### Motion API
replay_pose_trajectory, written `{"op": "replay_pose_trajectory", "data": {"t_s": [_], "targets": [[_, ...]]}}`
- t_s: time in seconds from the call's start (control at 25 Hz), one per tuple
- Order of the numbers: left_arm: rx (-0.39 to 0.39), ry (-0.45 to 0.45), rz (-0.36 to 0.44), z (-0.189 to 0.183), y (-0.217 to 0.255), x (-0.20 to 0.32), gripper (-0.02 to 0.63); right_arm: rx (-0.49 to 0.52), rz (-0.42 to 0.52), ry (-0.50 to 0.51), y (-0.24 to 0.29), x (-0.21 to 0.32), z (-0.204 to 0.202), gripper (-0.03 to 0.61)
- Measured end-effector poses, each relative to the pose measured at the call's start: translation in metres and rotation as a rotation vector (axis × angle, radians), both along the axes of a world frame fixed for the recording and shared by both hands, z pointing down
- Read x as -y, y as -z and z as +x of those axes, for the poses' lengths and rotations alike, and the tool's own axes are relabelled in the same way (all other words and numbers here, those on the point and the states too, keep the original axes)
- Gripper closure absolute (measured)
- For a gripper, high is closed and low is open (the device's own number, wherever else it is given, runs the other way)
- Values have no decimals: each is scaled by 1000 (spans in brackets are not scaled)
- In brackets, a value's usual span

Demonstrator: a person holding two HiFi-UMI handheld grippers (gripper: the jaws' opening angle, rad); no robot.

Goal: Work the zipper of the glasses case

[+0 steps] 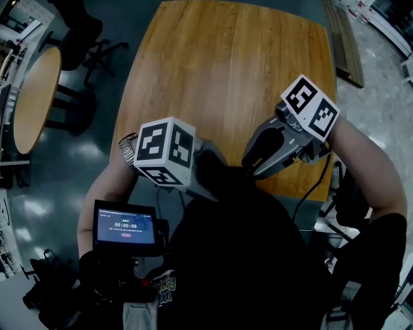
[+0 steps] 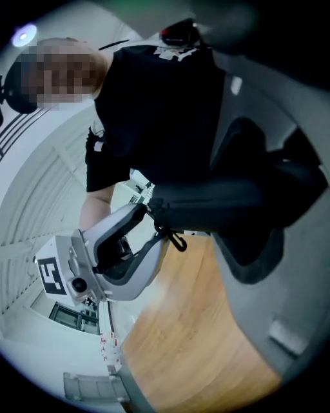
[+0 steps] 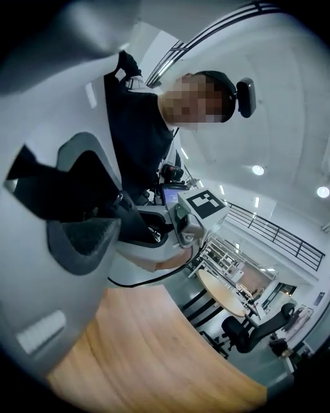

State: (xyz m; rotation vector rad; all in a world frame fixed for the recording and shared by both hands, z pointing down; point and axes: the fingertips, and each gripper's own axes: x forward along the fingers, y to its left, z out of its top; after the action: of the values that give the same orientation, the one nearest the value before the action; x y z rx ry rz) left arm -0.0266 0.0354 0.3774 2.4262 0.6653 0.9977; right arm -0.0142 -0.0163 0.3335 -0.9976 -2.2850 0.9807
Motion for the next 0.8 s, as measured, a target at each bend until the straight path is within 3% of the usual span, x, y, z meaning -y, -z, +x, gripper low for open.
{"op": "replay_pose_trajectory", "data": {"t_s": [0.2, 0.44, 0.64, 0.8], "targets": [[0, 5, -14, 1, -2, -1, 355, 15, 14, -18, 2, 1, 2, 492], [-11, 3, -18, 3, 1, -3, 356, 28, -5, -19, 5, 0, 4, 489], [-9, -5, -14, 2, -3, -7, 354, 104, -55, -73, 18, 8, -1, 508], [-7, 6, -33, 4, -3, -4, 354, 100, -39, -51, 18, 4, 3, 509]]}}
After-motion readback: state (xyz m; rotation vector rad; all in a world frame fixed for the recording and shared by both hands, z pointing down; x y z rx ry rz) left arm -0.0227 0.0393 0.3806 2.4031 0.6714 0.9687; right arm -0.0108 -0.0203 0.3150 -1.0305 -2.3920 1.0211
